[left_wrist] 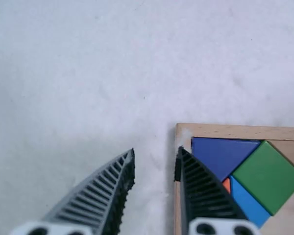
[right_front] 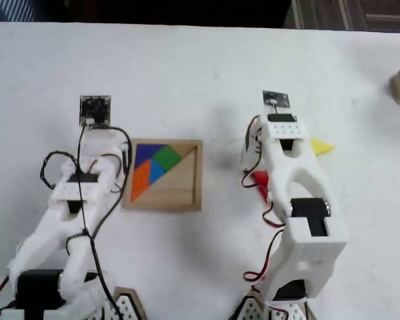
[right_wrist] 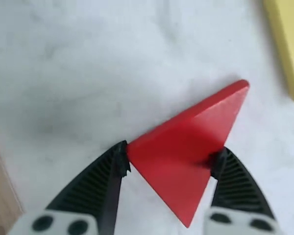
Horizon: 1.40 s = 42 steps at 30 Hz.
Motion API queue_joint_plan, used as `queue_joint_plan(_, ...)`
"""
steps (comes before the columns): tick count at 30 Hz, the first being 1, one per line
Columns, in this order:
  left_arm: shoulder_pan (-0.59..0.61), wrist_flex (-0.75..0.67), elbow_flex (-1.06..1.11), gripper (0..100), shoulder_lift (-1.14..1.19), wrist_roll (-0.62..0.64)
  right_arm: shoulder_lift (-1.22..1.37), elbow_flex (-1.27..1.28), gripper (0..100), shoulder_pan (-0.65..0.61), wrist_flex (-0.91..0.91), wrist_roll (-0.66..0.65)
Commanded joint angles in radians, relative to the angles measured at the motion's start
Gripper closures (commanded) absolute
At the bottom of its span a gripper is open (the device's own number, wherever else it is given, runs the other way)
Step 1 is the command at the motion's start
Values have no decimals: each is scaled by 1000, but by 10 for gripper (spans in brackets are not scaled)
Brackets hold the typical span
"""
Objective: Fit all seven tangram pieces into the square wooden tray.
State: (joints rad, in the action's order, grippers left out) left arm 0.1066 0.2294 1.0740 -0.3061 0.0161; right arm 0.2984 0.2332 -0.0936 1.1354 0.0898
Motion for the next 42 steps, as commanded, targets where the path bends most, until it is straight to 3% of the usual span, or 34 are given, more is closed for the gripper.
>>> queue_joint_plan(1, 13, 3, -52, 846, 2, -3, -90, -31, 848, 1, 5, -75)
queue_joint_plan(7, 13, 3, -52, 846, 2, -3, -127, -31, 848, -38, 5, -140)
queue_joint_plan(17, 13, 3, -52, 846, 2, -3, -136, -40, 840, -19, 30, -130)
queue_joint_plan(25, 13, 2, -52, 846, 2, -3, -148, -40, 675, -25, 47, 0)
queue_joint_plan(33, 13, 2, -52, 846, 2, -3, 51, -66, 678, -18, -25, 63)
queue_joint_plan(39, 15, 2, -52, 846, 2, -3, 107, -141, 803, -15, 31, 63)
queue_joint_plan(42, 15, 2, -52, 846, 2, -3, 107, -141, 814, -5, 28, 61)
